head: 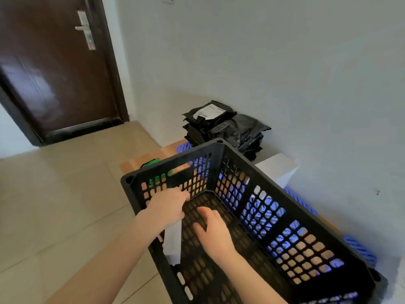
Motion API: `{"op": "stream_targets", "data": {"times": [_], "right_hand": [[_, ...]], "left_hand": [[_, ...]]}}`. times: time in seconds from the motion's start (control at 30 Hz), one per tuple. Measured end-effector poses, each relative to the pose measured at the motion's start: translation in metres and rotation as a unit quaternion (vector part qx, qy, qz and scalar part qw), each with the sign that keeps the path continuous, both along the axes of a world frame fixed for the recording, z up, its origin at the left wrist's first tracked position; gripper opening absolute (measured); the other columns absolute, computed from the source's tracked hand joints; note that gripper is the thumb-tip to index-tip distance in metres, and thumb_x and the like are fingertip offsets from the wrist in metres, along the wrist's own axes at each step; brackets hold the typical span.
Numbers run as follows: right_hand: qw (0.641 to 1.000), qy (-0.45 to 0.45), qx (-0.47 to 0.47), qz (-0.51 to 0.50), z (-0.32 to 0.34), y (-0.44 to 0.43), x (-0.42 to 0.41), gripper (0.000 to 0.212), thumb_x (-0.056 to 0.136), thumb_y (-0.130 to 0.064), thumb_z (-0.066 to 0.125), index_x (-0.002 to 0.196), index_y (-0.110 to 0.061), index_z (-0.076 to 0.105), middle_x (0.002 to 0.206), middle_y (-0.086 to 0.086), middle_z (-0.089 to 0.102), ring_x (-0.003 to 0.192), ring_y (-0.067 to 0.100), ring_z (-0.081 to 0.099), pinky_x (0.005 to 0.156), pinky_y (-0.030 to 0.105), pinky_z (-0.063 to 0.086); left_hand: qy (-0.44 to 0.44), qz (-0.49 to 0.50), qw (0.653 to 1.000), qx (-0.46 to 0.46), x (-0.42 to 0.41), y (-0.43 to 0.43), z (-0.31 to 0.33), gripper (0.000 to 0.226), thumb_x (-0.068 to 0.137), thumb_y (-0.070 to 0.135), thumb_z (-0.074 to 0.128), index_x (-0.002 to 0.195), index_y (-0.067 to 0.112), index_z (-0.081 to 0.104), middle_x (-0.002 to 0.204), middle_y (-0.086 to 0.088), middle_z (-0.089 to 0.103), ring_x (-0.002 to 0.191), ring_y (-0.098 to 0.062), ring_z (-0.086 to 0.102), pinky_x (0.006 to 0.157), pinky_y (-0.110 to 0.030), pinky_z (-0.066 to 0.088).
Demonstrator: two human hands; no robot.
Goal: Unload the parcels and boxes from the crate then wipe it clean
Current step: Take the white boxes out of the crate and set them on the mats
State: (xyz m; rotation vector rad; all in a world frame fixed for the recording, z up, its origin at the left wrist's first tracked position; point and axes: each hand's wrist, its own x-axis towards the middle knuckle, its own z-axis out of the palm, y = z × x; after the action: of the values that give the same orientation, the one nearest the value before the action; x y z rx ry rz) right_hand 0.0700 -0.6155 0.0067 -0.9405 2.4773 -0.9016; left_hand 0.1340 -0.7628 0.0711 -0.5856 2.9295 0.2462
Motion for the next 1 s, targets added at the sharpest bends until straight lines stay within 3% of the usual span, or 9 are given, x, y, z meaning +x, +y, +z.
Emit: {"op": "stream_targets", "data": {"times": [0.17,0.37,0.47,0.6,0.83,0.9,1.0], "right_hand": [[0.995,-0.004,0.089,0.045,-0.035,-0.052,0.005,0.061,0.087,-0.047,0.060,0.140,-0.041,0.031,0.138,-0.006,0.040,0.116,0.014,0.049,0.091,0.026,0.048],[0.976,-0.032,0.211,0.034,-0.068,-0.090,0.016,0.090,0.078,-0.062,0.061,0.144,-0.042,0.003,0.146,0.003,0.030,0.120,0.027,0.049,0.088,0.039,0.052],[0.969,-0.029,0.245,0.021,-0.078,-0.090,0.023,0.100,0.073,-0.069,0.059,0.144,-0.043,-0.007,0.144,0.003,0.033,0.113,0.025,0.055,0.080,0.036,0.052],[0.969,-0.085,0.233,-0.005,-0.081,-0.082,0.021,0.102,0.078,-0.059,0.060,0.144,-0.043,-0.017,0.130,0.002,0.046,0.098,0.018,0.060,0.073,0.030,0.054],[0.977,-0.121,0.176,-0.015,-0.051,-0.050,-0.005,0.094,0.082,-0.044,0.062,0.148,-0.039,-0.005,0.128,0.002,0.049,0.098,0.016,0.060,0.075,0.030,0.059],[0.982,-0.119,0.144,-0.021,-0.038,-0.038,-0.014,0.092,0.082,-0.043,0.062,0.148,-0.040,-0.002,0.128,0.002,0.050,0.097,0.015,0.060,0.074,0.031,0.059],[0.991,-0.107,0.076,-0.030,-0.016,-0.018,-0.026,0.090,0.081,-0.043,0.061,0.148,-0.039,0.002,0.130,0.000,0.050,0.094,0.012,0.060,0.074,0.032,0.059]], "left_hand": [[-0.049,-0.022,0.991,-0.120,-0.006,-0.030,-0.001,0.042,0.092,0.021,0.062,0.131,0.024,0.048,0.124,-0.003,0.056,0.116,-0.025,0.056,0.093,-0.041,0.047],[-0.016,0.000,0.994,-0.105,-0.003,-0.044,-0.013,0.042,0.089,0.022,0.066,0.128,0.024,0.050,0.123,-0.003,0.057,0.115,-0.027,0.057,0.093,-0.045,0.047],[0.013,-0.023,0.993,-0.111,-0.007,-0.045,-0.019,0.044,0.086,0.016,0.068,0.126,0.022,0.052,0.121,-0.003,0.058,0.113,-0.025,0.057,0.092,-0.043,0.047],[0.045,-0.033,0.993,-0.105,-0.006,-0.047,-0.025,0.040,0.083,0.016,0.071,0.120,0.022,0.057,0.115,-0.002,0.060,0.107,-0.022,0.059,0.086,-0.038,0.047],[0.070,-0.047,0.987,-0.133,-0.005,-0.042,-0.021,0.045,0.088,0.026,0.066,0.130,0.025,0.050,0.121,0.001,0.058,0.111,-0.020,0.057,0.087,-0.037,0.048],[0.098,-0.060,0.987,-0.108,-0.003,-0.040,-0.018,0.049,0.090,0.037,0.062,0.136,0.027,0.045,0.132,0.001,0.054,0.120,-0.019,0.053,0.094,-0.037,0.046],[0.092,-0.057,0.993,-0.045,0.000,-0.035,-0.005,0.069,0.090,0.053,0.057,0.150,0.031,0.031,0.157,0.002,0.029,0.143,-0.020,0.030,0.110,-0.042,0.035]]}}
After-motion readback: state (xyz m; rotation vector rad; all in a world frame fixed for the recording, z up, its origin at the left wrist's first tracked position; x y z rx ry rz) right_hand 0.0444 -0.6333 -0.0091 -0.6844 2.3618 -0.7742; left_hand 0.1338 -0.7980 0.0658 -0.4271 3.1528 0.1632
